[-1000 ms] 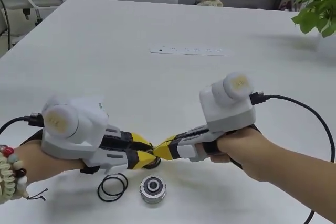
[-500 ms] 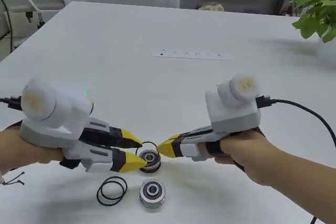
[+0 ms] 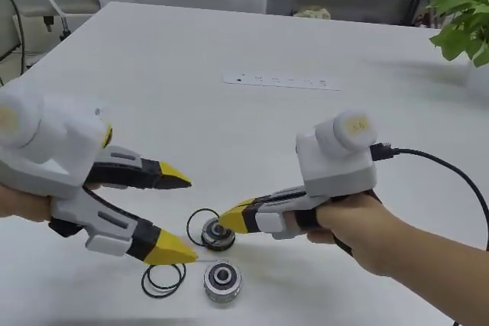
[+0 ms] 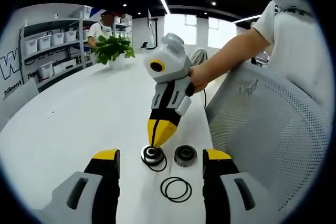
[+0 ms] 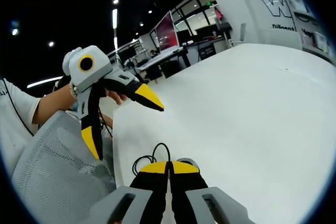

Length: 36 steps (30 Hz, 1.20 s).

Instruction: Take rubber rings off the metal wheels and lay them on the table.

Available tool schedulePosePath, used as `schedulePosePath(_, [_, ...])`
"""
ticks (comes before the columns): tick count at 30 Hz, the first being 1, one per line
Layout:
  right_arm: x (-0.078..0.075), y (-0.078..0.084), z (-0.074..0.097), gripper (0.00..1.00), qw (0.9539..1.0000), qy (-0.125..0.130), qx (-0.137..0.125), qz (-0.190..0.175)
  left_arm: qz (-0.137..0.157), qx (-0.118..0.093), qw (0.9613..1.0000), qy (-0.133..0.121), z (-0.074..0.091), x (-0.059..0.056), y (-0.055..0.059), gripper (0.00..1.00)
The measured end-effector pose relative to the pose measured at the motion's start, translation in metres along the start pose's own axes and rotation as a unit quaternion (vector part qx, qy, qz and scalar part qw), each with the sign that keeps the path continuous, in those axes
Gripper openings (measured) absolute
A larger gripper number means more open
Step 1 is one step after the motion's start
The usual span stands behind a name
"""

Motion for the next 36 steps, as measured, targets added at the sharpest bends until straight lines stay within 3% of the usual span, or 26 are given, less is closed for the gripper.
schedulePosePath(7, [0.011, 0.0, -0.01, 0.0, 0.9997, -0.021, 0.009, 0.009, 0.002, -0.006, 0.9994, -0.035, 0.022, -0.007, 0.012, 0.76])
schedulePosePath(16, [0.023, 0.002, -0.022, 0.0, 0.9991, -0.038, 0.012, 0.015, 0.036, -0.022, 0.9967, -0.07, 0.032, -0.022, 0.03, 0.79])
schedulePosePath(24, [0.028, 0.009, -0.034, 0.0, 0.9985, -0.031, 0.033, 0.03, 0.071, -0.015, 0.9942, -0.079, 0.03, -0.033, 0.05, 0.79])
schedulePosePath(29, [0.024, 0.013, -0.038, 0.0, 0.9979, -0.012, 0.042, 0.048, 0.1, -0.015, 0.9909, -0.088, 0.032, -0.035, 0.061, 0.77])
schedulePosePath(36, [0.021, 0.011, -0.036, 0.04, 0.9967, 0.002, 0.043, 0.069, 0.118, -0.023, 0.9876, -0.101, 0.035, -0.033, 0.064, 0.75])
Point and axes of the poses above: the centre of the closed fingertips' face, and the gripper's own axes: z roughly backward along the fingers, x roughly to its left, y roughly out of its underside, the point moved 7 cm from there along z, roughly backward along the fingers, and after that the axes turned 8 degrees about x, right-handed, at the moved point
